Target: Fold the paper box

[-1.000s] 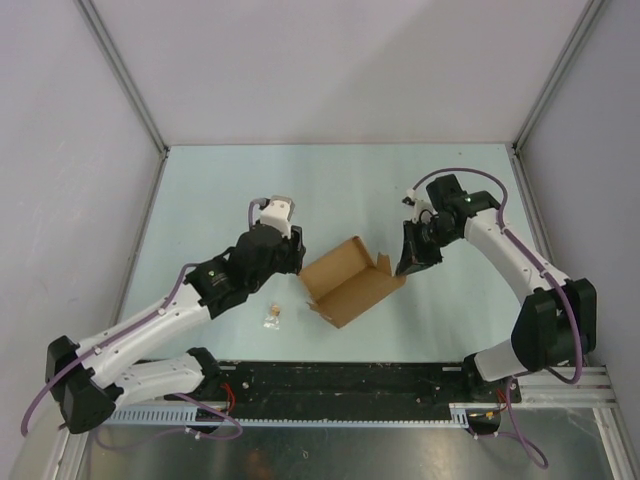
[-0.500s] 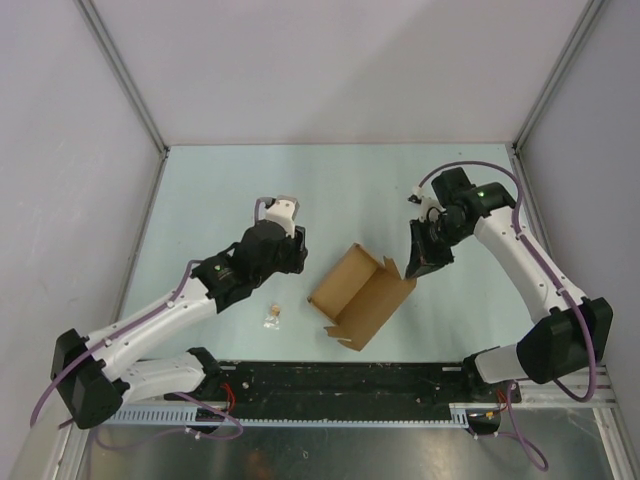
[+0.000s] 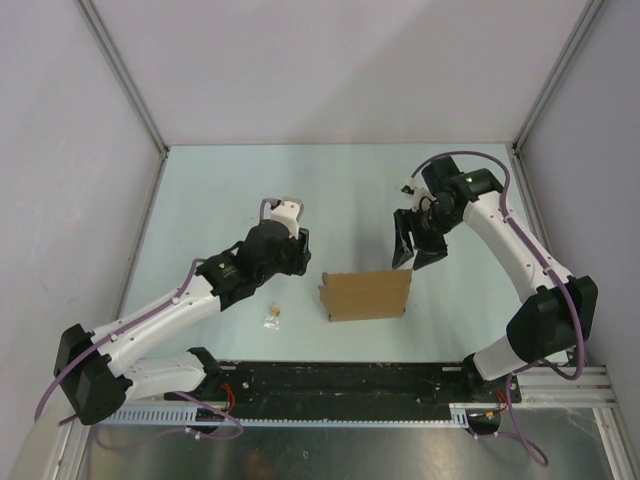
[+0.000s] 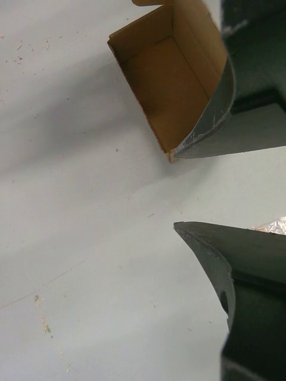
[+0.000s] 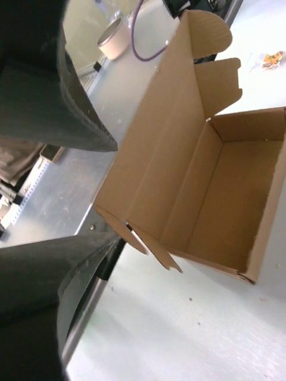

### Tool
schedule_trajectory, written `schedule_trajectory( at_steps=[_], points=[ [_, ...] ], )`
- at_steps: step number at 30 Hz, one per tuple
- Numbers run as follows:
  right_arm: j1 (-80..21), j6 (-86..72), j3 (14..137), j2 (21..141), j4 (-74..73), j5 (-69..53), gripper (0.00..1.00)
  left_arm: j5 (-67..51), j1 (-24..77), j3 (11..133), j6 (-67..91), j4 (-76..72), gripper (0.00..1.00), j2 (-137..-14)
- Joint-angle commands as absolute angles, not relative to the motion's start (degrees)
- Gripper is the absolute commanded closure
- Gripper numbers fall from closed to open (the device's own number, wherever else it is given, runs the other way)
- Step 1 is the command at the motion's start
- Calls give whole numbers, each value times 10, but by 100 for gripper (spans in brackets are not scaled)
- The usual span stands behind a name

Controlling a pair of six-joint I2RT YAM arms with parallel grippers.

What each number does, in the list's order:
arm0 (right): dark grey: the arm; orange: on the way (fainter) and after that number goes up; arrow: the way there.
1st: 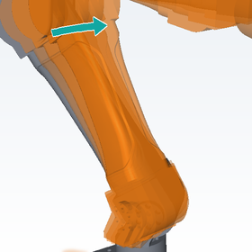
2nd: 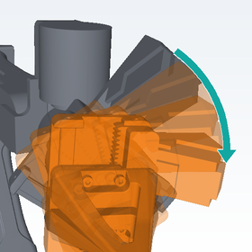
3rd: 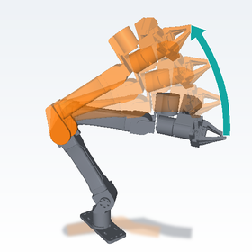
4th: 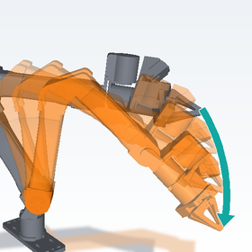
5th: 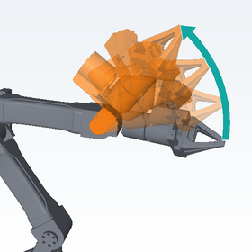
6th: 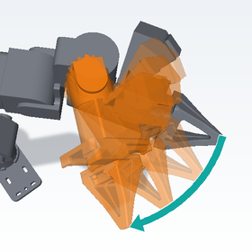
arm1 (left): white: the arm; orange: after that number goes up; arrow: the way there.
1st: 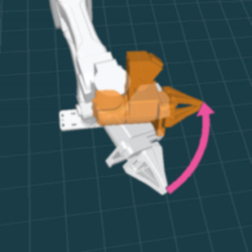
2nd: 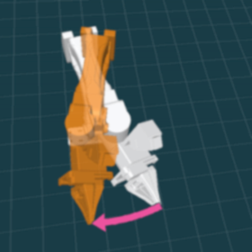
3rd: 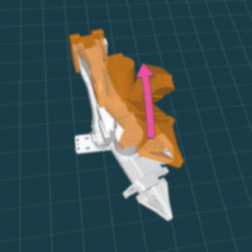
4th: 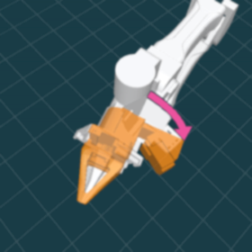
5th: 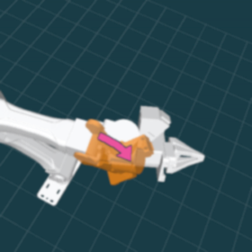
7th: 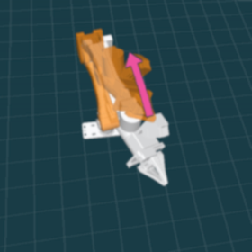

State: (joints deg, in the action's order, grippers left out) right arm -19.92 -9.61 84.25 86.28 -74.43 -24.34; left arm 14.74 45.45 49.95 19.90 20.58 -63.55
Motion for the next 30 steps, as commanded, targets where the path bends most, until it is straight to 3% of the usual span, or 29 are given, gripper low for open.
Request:
schedule_trajectory(
  at_steps=[1,11,14,18,23,30],
  points=[
    [-191,-112,868,870,-706,-228,30,142,448,497,199,181,48,-631],
    [-145,-285,888,785,-655,-117,13,147,439,480,204,166,49,-635],
    [-200,-393,882,757,-635,-78,7,149,438,481,211,162,49,-633],
    [-278,-559,882,714,-655,59,2,170,438,475,224,157,49,-614],
    [-501,-897,863,662,-685,273,2,174,436,461,232,142,48,-603],
    [-659,-1119,859,726,-748,352,2,156,435,443,243,131,48,-577]
  ],
)
